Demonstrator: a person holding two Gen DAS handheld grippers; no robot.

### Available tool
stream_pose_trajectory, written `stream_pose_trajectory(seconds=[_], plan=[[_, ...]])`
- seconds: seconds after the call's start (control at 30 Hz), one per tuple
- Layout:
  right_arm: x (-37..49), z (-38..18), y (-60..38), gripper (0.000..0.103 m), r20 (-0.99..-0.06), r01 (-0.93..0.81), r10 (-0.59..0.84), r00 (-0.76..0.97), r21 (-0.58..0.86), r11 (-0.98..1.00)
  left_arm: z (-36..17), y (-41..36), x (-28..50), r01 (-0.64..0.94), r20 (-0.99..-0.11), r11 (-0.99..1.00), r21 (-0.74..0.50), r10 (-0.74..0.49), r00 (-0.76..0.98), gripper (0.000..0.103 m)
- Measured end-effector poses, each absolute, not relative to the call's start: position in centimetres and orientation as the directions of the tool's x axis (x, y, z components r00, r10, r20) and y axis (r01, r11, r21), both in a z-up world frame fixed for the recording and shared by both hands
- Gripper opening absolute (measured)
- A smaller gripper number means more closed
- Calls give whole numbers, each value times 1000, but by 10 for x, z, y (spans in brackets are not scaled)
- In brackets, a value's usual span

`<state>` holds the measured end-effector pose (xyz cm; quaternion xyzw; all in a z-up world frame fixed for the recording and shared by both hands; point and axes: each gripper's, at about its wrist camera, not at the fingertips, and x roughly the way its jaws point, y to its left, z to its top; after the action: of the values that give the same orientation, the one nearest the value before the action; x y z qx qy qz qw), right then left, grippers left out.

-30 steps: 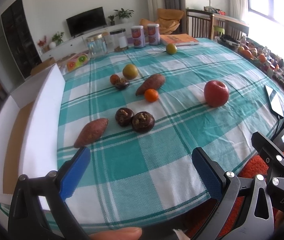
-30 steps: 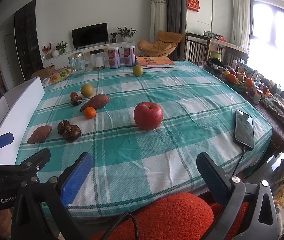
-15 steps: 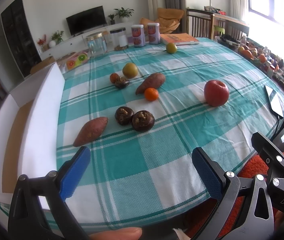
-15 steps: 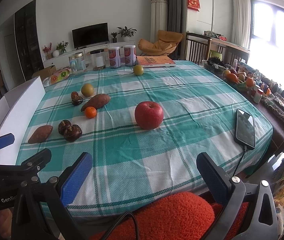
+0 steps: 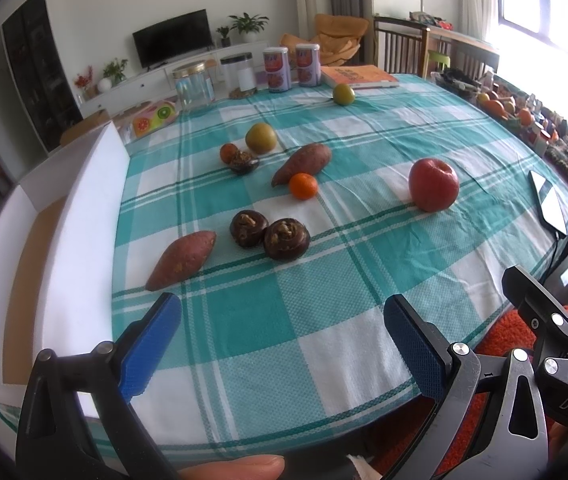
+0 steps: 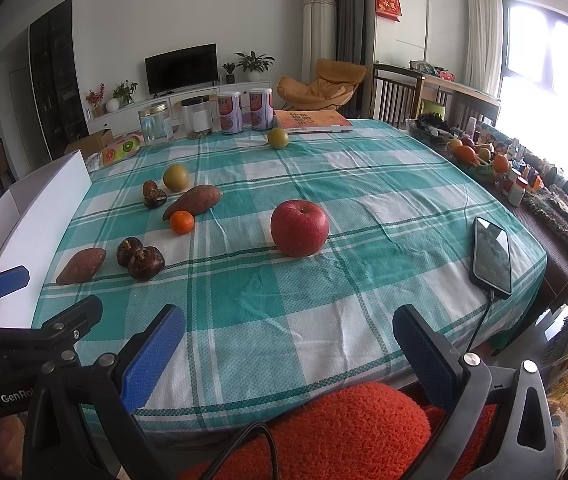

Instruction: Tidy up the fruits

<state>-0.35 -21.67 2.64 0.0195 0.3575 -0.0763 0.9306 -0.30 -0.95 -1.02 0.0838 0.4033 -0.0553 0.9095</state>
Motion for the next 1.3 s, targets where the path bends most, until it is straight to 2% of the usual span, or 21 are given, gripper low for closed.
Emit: stream_pose_trajectory(seconds=[1.3], plan=[[0, 15, -218, 103, -708, 155, -116, 697, -10, 988, -19, 1, 2, 157, -787, 983, 91, -26, 617, 102]])
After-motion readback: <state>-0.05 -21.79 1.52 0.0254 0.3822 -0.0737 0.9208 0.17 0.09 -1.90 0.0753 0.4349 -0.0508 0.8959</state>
